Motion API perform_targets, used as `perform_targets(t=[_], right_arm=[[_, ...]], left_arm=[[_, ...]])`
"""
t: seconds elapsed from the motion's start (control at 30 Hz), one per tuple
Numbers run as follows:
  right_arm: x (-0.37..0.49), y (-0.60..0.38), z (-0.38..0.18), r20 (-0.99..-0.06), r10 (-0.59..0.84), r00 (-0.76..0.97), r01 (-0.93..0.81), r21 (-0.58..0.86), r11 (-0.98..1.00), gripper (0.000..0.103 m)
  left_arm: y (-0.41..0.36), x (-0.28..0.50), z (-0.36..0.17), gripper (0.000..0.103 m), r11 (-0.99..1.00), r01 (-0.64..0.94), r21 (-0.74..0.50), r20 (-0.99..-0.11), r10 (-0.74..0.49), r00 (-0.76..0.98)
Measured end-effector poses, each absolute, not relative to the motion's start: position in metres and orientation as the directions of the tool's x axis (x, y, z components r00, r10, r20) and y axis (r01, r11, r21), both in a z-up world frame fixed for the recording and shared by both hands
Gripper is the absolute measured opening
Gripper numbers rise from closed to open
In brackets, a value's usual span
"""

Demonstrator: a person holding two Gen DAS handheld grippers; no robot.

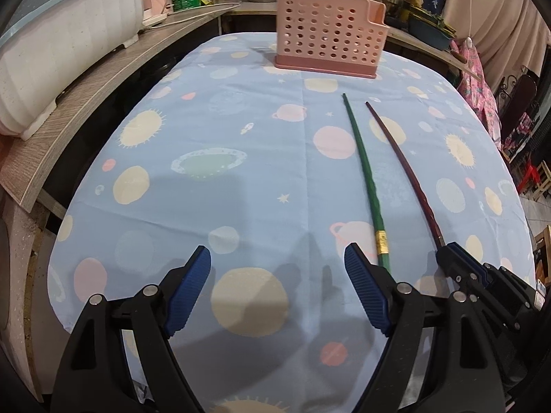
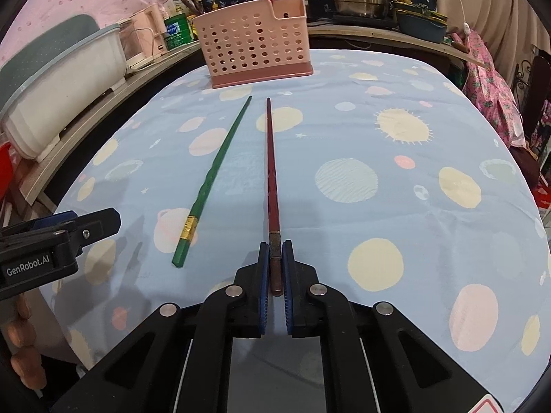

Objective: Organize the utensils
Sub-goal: 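Grasp the dark red chopstick with the right tool while the left tool grasps the green chopstick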

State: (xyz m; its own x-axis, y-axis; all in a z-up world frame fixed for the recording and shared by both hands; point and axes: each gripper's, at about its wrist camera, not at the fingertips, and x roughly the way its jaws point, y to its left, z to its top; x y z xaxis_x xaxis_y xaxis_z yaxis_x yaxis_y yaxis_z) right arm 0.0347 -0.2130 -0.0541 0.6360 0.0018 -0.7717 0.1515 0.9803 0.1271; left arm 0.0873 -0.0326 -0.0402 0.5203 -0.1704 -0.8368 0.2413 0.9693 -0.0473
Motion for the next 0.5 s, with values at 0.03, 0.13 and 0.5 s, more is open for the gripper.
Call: perform_targets(t=[0.03,0.13,0.5], right_arm=[[0.033,-0.217,-0.054,-0.771,-0.004,0.637,0.163,0.129,0.978,0.007],[0.027,-0.231,-0.054,-0.769,-0.020,0.639,0.195,0.136,0.971,0.007],[0.016,-0.247,-0.055,-0.766,-0.024,0.642,0.223,0.158,0.962,0.007]], left_arm=[[-0.036,0.086,-0.041,0.079,0.968,0.247,-0.047,-0.837,-0.173,0.519],[-0.048,0.084,-0.042,0.083,0.960,0.276,-0.045,-0.836,-0.187,0.516],[-0.085,0.091,-0.059,0.083,0.944,0.327,-0.047,-0.852,-0.209,0.479]])
